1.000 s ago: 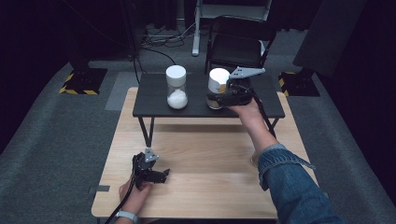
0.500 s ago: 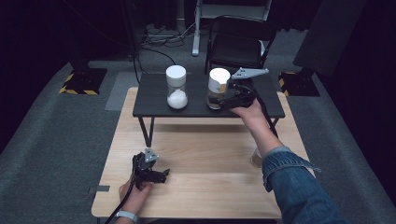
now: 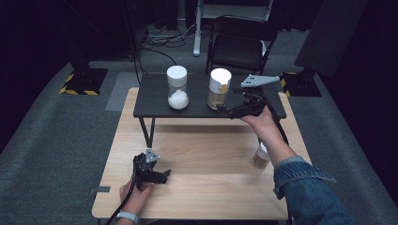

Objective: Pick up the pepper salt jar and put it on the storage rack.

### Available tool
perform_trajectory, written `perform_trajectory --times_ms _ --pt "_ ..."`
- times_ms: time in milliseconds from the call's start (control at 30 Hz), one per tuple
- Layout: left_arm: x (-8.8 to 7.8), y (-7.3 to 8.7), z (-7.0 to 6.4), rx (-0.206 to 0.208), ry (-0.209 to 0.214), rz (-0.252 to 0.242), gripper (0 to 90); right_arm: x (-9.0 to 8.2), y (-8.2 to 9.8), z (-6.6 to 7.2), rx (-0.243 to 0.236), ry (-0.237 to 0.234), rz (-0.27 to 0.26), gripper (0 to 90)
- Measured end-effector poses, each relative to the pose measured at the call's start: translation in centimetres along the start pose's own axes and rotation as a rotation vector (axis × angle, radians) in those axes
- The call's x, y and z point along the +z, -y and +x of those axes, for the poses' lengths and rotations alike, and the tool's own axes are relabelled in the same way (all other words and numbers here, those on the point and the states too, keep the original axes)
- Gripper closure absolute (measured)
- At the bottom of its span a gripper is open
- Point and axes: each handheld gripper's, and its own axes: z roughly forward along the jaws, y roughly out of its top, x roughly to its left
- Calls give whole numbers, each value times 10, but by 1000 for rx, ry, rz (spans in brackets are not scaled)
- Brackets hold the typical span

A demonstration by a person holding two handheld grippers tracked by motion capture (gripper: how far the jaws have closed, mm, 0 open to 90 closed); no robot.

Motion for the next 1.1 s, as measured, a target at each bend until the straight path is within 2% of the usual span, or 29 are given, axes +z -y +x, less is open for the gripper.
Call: perform_trajectory --times_ms 167,267,700,767,867,1100 --pt "0 0 0 0 -1 0 2 -8 -1 5 -16 1 9 3" --pt "0 0 0 -1 0 0 2 -12 7 7 -16 -5 -30 3" --pt "0 0 0 0 -1 0 2 -33 20 10 -15 -35 -44 3" --pt "0 0 0 0 0 0 1 -38 22 11 -15 -31 -49 3" --pt "0 0 0 0 -1 0 2 -46 26 18 -19 3 -46 3" --pt "0 0 0 1 0 0 1 -58 39 18 -2 10 -52 3"
